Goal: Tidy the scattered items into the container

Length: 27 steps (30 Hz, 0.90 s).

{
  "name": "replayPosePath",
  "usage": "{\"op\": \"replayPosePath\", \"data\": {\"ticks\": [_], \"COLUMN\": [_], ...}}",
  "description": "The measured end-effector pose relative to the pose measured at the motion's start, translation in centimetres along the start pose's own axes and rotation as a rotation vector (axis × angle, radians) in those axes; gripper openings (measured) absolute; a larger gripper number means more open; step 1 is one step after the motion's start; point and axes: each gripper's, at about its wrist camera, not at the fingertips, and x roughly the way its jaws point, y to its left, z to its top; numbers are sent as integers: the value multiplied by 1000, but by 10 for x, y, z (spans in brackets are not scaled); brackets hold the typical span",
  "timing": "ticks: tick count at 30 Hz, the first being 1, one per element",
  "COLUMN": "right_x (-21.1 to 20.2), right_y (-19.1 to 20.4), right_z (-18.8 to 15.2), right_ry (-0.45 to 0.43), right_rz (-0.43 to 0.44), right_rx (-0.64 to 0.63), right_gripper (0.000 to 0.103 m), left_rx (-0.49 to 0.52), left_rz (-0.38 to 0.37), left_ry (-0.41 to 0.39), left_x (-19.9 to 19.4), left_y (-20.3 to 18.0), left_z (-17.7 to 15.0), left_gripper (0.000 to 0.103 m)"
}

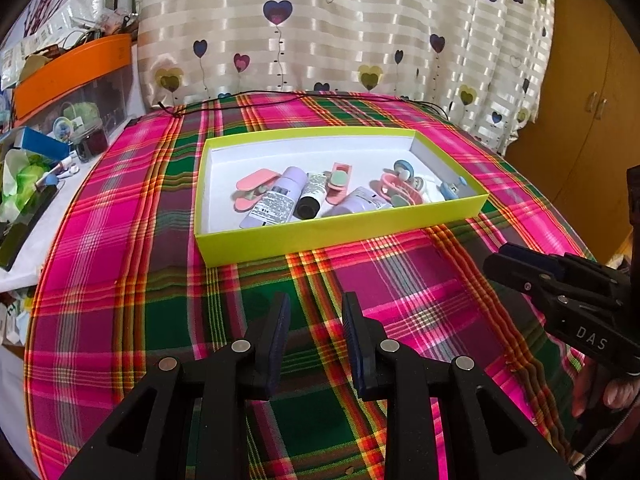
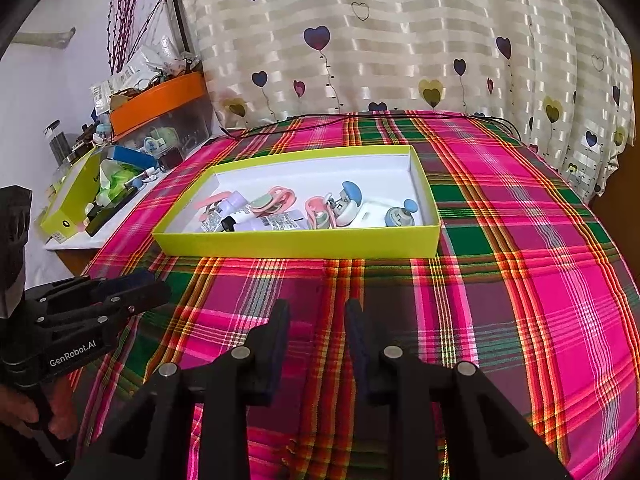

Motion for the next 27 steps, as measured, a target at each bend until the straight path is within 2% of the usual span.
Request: {"op": "replayPosePath", "data": {"ticks": [14,27], "right_x": [-2,-5], "right_y": [5,11], "right_z": [2,5], "right_ry": [-4,-8], "right_rz": [2,17], "right_rx": [-15,-32], "right_gripper": [28,28], "left_rx": [-14,-7], "left_rz": [9,54], "left_ry": [-17,-49], "left_x": [-6,-16], "left_y": [5,5], "left_z": [3,8], "left_gripper": [28,28]}}
